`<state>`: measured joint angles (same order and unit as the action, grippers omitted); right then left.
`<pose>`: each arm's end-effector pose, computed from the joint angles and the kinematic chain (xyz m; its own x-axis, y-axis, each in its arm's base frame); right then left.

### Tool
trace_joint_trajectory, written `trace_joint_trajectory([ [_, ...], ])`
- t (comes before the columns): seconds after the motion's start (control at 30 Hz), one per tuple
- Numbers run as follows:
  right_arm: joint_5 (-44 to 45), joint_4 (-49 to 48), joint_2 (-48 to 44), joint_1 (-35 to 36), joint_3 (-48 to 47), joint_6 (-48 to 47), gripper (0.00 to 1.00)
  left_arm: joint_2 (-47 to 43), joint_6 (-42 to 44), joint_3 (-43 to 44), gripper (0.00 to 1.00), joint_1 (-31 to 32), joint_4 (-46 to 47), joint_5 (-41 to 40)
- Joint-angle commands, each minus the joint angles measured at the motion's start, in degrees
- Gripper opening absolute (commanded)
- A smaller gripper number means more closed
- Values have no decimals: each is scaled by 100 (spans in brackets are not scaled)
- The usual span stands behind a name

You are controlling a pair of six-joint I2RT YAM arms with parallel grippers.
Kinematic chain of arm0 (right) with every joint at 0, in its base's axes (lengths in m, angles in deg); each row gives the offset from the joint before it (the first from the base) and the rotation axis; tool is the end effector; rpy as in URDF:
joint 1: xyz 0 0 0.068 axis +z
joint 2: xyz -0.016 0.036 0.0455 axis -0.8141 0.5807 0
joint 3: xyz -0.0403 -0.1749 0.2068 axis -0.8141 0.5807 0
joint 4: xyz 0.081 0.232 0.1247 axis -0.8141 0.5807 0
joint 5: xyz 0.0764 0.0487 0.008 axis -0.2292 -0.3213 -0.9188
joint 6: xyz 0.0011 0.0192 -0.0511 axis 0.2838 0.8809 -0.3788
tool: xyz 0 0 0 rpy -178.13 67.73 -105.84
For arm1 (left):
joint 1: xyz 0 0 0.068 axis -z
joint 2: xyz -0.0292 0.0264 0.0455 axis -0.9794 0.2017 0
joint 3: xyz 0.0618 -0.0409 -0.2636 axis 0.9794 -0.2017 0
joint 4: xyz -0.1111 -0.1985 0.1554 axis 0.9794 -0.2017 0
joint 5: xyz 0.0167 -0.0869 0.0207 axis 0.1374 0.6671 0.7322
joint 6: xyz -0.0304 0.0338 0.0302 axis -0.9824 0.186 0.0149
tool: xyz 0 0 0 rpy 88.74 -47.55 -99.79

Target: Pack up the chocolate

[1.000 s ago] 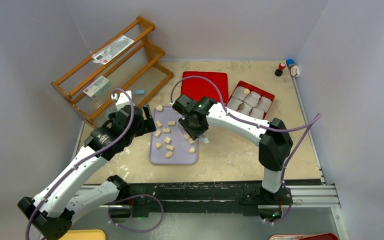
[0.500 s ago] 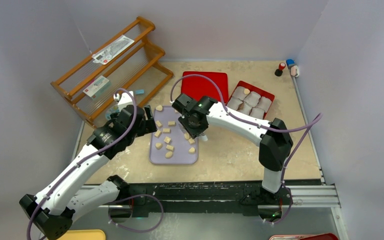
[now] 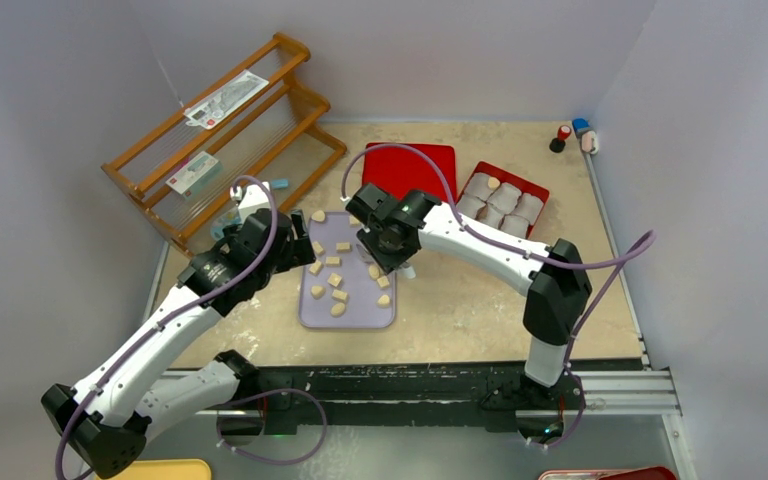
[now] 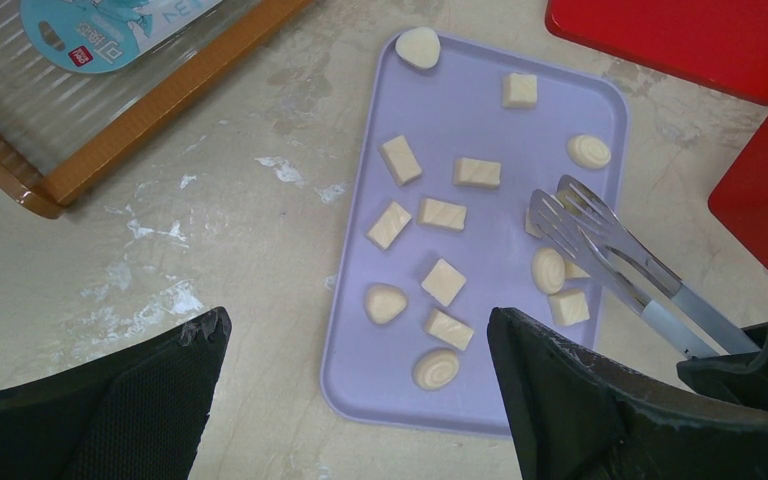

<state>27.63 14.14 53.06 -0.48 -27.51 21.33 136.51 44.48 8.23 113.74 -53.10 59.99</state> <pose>0.2421 0.3213 0.2832 -0.6837 -0.5466 -0.4836 -0.5959 0.8006 -0.0624 0.1658 -0.0961 0.3236 -0.5791 -0.2926 -0.7610 -0.2013 0.9558 -0.2143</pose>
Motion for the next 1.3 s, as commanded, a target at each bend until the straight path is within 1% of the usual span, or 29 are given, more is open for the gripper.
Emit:
trace_joint_trajectory([
  [0.0,149,70,-347,33,-248,63,0,6,63,42,100,4,155,-30],
  [0.27,0,139,-117,37,-66,1,0,-1,37,67,100,0,135,-8],
  [0.33,-42,38,-91,36,45,-8,9,-14,37,67,100,2,119,-16],
  [0.4,-106,-37,-68,38,163,-19,15,-22,37,77,100,3,99,-16],
  [0.57,-114,-205,15,38,351,-56,23,-20,19,66,100,1,82,-17],
  [0.87,-92,-369,32,36,621,-7,27,-59,-3,37,100,-3,27,-21],
  [0.93,-72,-396,17,38,677,18,29,-62,-20,18,100,1,20,-16],
  [1.0,-8,-436,6,34,749,44,33,-57,-25,1,100,1,29,-12],
  [1.23,113,-672,-5,38,1028,97,35,-5,-7,7,100,-4,81,8],
  [1.27,121,-708,1,38,1053,99,38,-2,-7,11,100,0,89,10],
])
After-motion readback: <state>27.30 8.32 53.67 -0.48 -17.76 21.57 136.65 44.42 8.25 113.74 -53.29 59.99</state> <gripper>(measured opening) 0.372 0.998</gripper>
